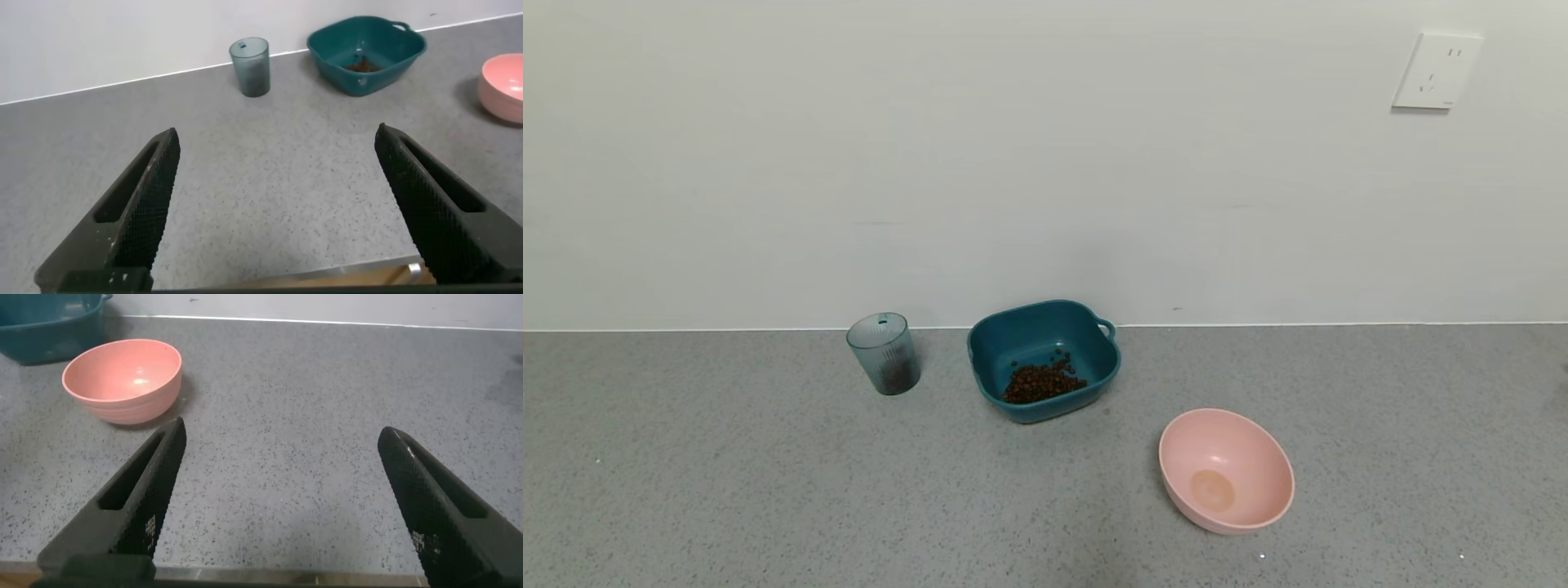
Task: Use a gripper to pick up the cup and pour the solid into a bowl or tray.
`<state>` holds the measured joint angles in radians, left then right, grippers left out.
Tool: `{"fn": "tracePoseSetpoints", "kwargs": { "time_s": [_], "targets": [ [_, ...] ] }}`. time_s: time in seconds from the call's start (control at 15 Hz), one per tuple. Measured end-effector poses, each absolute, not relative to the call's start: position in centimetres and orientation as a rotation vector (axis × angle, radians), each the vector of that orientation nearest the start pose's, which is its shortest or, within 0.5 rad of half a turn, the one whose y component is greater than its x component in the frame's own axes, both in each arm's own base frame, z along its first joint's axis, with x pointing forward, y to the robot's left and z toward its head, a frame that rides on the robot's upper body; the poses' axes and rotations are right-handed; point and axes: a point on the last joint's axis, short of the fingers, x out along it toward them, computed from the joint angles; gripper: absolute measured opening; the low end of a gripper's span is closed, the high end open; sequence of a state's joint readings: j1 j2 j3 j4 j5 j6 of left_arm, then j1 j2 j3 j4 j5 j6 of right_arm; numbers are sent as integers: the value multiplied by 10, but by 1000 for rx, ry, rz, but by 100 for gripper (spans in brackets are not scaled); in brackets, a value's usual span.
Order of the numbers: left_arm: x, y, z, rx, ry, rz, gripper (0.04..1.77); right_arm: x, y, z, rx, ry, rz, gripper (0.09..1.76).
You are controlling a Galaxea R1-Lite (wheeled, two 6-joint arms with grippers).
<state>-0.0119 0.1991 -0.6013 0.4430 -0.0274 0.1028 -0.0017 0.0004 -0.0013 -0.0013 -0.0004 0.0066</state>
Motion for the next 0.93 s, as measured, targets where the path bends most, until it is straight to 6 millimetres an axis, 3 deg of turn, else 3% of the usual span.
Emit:
{"fn": "tracePoseSetpoints", "kwargs": {
  "time_s": [0.47,0.93],
  "targets": [
    [-73,-1,160,93,-35,-25,172,-23,0,76,6,-2,-2,171],
    [-42,0,122,99,-128,-5,172,-23,0,76,7,-2,-2,171]
  ]
}}
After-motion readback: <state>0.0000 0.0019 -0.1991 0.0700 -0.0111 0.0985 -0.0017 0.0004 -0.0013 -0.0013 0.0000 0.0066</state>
